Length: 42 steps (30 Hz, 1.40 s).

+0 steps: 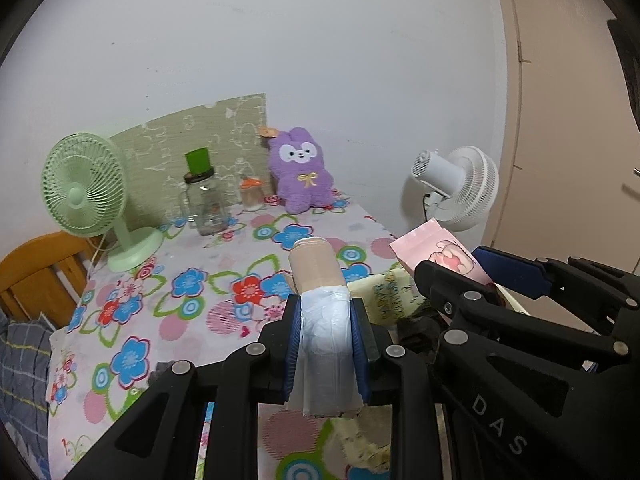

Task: Organize soft objects
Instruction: 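Carry the white roll with the left tool while the right tool carries the pink pack to the box, then release the white roll with the left tool while the right tool drops the pink pack into the box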

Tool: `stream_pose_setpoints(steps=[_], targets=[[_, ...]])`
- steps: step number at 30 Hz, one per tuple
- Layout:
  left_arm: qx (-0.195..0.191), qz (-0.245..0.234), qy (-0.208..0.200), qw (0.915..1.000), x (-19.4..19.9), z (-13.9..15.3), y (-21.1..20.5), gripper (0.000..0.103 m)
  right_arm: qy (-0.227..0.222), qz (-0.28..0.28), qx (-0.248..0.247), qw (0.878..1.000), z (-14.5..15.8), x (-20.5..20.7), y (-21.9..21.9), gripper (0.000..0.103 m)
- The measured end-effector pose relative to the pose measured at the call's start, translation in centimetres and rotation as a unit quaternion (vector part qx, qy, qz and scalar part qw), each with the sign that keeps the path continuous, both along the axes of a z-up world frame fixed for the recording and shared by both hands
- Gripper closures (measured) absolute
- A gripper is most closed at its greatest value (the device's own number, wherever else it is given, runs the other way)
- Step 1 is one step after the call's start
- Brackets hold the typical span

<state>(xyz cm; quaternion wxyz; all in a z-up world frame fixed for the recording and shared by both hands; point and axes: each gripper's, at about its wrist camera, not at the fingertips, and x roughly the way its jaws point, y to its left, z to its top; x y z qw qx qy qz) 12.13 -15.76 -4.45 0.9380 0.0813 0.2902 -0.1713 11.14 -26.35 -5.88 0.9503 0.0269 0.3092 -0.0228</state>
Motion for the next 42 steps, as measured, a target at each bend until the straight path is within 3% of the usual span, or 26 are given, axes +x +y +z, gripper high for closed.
stream_pose_setpoints(steps=[19,25,29,42], targets=[[0.002,-0.051,0.051,0.9974,1.9,-3.2,-5.3,0.077,0.027,-0.033,0.017,0.999,-2.8,0.8,-4.7,0.060],[0.007,-0.055,0.065,0.9963,2.3,-4.2,-5.9,0.061,0.041,-0.036,0.023,0.998,-3.9,1.3,-5.5,0.060],[0.011,-0.053,0.071,0.9961,2.6,-4.4,-5.9,0.040,0.045,-0.032,0.028,0.998,-4.3,1.7,-5.5,0.061],[0.018,-0.042,0.064,0.9969,2.4,-4.4,-4.6,0.017,0.044,-0.018,0.037,0.998,-4.6,2.0,-4.4,0.055]])
